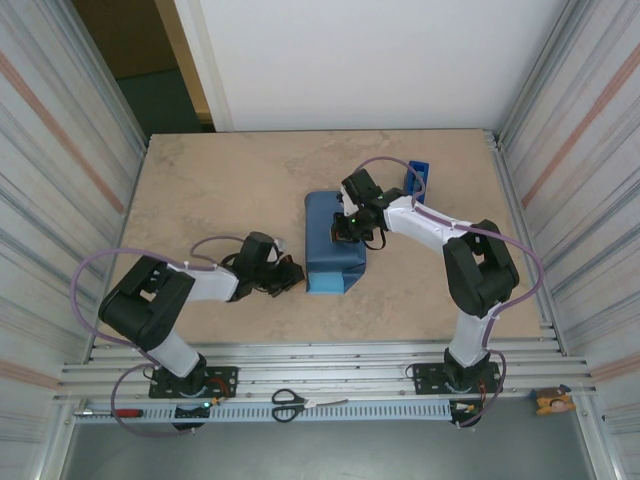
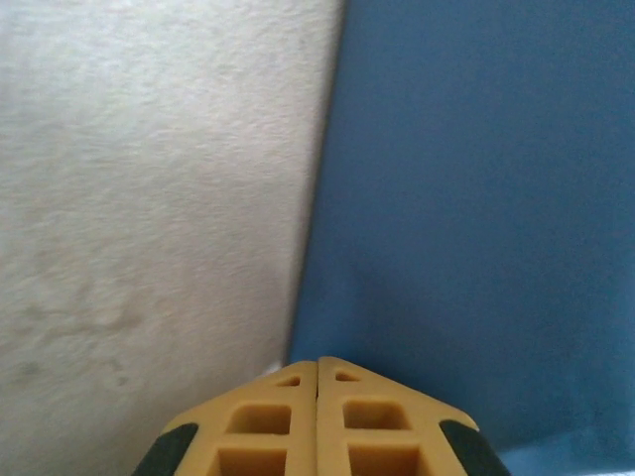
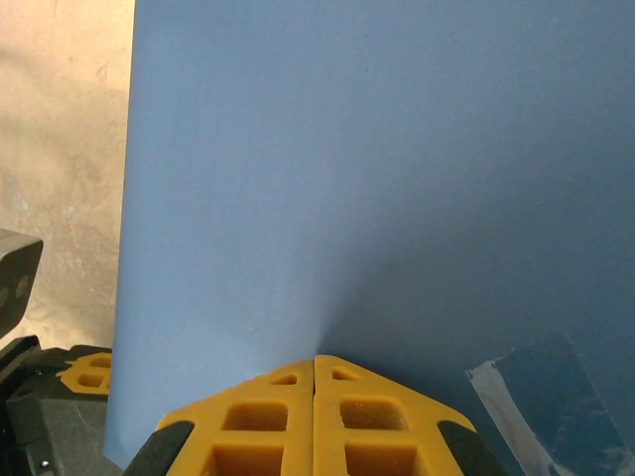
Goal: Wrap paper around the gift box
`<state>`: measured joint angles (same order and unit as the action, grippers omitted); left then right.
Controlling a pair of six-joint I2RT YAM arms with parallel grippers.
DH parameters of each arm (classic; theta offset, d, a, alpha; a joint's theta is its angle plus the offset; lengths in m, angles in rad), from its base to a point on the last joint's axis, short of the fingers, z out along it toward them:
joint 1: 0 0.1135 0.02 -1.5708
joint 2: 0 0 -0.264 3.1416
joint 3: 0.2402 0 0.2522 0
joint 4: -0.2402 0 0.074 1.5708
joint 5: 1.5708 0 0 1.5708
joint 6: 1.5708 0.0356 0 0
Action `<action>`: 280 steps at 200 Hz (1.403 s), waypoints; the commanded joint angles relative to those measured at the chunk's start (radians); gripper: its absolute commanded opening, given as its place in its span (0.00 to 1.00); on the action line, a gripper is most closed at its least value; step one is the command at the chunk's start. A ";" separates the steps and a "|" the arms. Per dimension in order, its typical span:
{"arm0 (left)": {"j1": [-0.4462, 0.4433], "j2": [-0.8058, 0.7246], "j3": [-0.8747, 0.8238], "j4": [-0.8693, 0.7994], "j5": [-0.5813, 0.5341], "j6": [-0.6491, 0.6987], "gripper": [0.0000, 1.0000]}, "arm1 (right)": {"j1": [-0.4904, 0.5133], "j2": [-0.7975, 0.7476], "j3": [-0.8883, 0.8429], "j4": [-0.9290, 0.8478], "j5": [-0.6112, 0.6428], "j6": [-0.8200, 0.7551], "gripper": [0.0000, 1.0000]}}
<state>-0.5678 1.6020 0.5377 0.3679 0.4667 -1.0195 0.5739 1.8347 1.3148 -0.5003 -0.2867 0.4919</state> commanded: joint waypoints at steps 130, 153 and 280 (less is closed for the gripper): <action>-0.129 0.065 -0.042 0.272 -0.210 -0.263 0.01 | -0.009 0.043 -0.092 -0.044 0.011 0.045 0.00; -0.141 0.074 -0.050 0.309 -0.239 -0.302 0.02 | -0.008 0.044 -0.101 -0.039 0.014 0.047 0.00; -0.249 0.064 -0.027 0.272 -0.454 -0.435 0.00 | -0.020 0.040 -0.125 -0.014 -0.012 0.049 0.00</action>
<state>-0.7898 1.6768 0.4900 0.6411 0.1093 -1.3945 0.5495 1.8149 1.2526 -0.4171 -0.3458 0.5232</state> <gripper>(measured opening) 0.065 0.058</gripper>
